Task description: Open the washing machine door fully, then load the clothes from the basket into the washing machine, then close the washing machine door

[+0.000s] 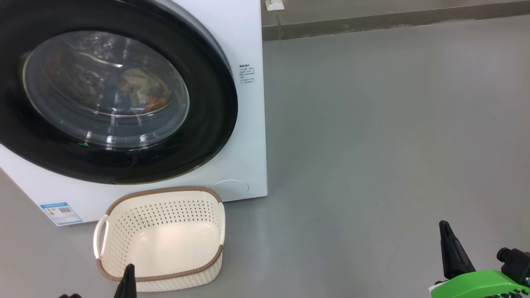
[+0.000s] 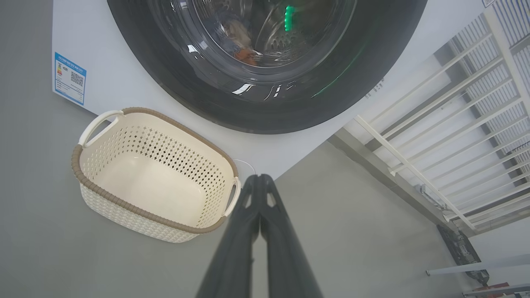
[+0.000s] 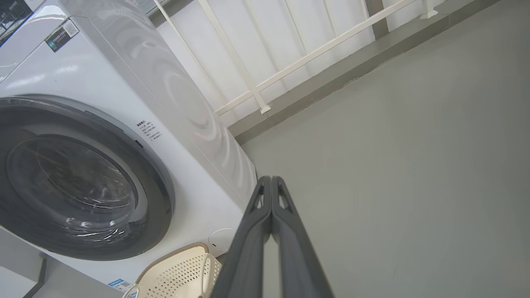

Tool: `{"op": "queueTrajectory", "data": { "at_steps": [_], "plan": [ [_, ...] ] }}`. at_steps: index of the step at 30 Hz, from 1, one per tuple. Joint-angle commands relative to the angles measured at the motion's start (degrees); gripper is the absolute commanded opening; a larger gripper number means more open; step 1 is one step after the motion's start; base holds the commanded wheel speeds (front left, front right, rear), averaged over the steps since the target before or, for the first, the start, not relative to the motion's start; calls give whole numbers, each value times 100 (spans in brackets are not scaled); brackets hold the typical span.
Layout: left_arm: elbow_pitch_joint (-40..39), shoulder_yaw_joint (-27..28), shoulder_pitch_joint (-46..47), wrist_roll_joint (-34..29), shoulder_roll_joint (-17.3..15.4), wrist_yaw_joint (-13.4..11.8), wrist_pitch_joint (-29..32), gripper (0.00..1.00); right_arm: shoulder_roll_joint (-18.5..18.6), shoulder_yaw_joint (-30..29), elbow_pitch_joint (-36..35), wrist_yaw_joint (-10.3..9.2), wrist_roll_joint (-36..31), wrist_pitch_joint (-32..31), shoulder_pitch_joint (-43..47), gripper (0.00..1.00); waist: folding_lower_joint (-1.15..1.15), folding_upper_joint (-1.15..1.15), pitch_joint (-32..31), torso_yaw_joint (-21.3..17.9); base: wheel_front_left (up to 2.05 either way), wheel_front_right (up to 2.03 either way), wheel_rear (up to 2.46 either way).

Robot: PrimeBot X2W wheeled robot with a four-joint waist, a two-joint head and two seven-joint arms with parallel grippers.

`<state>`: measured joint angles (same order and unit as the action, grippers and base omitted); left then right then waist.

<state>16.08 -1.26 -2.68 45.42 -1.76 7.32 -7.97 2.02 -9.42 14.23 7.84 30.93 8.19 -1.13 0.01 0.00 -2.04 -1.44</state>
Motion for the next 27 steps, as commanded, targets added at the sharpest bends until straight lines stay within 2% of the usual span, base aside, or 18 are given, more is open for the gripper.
{"op": "queueTrajectory", "data": {
  "at_steps": [1, 27],
  "plan": [
    [-150, 115, 294, 146, -65, 5, 27, 0, 58, 77, -136, -11, 192, -29, -222, 0, 0, 0, 3, 2, 0, 0, 0],
    [-165, 313, 470, 1489, -79, 9, 450, 0, 67, 140, -102, -18, 1953, -456, -306, 0, 0, 0, 68, 44, 0, 0, 0]
  ]
}}
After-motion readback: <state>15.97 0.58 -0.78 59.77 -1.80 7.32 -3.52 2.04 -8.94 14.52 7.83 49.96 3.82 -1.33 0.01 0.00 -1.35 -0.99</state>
